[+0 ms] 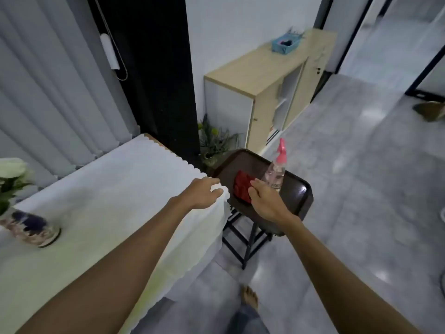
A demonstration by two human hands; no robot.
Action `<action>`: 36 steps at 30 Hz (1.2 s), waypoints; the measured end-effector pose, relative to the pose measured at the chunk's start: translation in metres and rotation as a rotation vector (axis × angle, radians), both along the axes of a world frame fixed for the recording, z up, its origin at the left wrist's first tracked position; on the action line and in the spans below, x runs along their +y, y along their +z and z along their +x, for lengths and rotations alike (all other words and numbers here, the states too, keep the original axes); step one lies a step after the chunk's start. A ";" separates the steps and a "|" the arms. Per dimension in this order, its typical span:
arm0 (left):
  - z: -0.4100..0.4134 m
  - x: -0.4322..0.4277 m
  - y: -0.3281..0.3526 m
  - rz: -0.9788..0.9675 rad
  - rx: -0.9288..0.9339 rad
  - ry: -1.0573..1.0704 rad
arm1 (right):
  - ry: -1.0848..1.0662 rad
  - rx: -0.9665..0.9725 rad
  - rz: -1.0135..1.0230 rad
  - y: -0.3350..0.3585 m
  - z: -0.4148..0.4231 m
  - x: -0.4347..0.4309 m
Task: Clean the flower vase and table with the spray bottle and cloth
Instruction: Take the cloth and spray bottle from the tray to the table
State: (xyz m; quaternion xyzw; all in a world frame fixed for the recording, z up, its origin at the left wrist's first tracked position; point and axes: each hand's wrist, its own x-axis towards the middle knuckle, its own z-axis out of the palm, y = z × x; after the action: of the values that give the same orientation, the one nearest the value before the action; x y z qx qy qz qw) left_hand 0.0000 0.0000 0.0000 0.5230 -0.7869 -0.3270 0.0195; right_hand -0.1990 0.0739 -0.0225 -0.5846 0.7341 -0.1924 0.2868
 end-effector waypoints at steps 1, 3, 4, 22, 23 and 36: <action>-0.014 -0.004 -0.005 0.034 0.013 -0.006 | -0.033 -0.012 -0.004 -0.003 -0.012 -0.003; -0.042 -0.011 -0.015 0.095 0.019 -0.004 | -0.098 -0.029 0.010 -0.013 -0.037 -0.008; -0.056 -0.014 -0.021 0.127 0.010 -0.014 | -0.131 -0.047 0.030 -0.017 -0.048 -0.011; -0.183 -0.093 -0.181 0.148 -0.145 0.302 | -0.341 -0.248 0.055 -0.080 -0.146 -0.123; -0.185 -0.094 -0.186 0.134 -0.141 0.352 | -0.347 -0.247 0.046 -0.083 -0.146 -0.126; -0.170 -0.090 -0.163 0.361 0.273 0.720 | -0.278 -0.199 0.010 -0.072 -0.145 -0.130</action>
State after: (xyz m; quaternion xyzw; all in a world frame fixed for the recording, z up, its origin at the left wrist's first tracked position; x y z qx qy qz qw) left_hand -0.1701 -0.0898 -0.1632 0.7113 -0.4745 -0.4981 0.1445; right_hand -0.3436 -0.0558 -0.0945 -0.4542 0.7768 -0.2834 0.3316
